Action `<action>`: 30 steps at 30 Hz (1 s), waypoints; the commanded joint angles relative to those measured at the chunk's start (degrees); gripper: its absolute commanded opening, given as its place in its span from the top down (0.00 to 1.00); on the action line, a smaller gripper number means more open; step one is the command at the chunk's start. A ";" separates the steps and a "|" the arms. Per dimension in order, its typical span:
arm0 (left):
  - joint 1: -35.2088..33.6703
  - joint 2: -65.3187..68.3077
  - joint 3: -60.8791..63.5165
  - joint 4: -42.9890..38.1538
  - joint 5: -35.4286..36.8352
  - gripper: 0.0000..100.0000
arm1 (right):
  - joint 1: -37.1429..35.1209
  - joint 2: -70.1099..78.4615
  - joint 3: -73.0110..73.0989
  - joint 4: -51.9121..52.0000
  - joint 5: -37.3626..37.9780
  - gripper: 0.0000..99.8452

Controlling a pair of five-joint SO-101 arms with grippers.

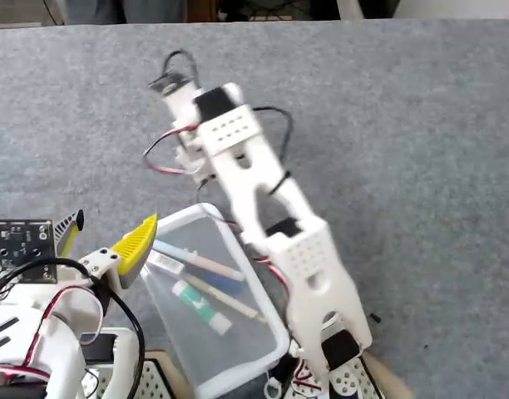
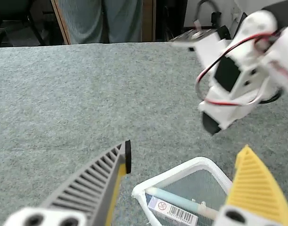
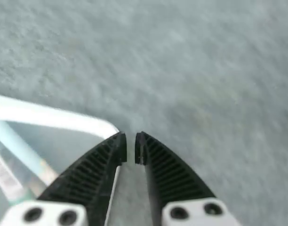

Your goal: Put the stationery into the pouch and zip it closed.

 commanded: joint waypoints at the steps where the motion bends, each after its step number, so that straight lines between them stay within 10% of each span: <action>1: -0.31 0.88 -1.71 0.09 -0.62 0.64 | 3.43 -15.25 18.86 0.70 -0.18 0.95; 15: -0.31 0.79 -1.71 1.49 -0.62 0.64 | -4.84 -25.80 65.98 -7.12 -0.09 0.95; 30: -0.13 0.44 -2.15 1.67 -0.53 0.64 | -11.16 9.19 14.90 0.44 -1.32 0.95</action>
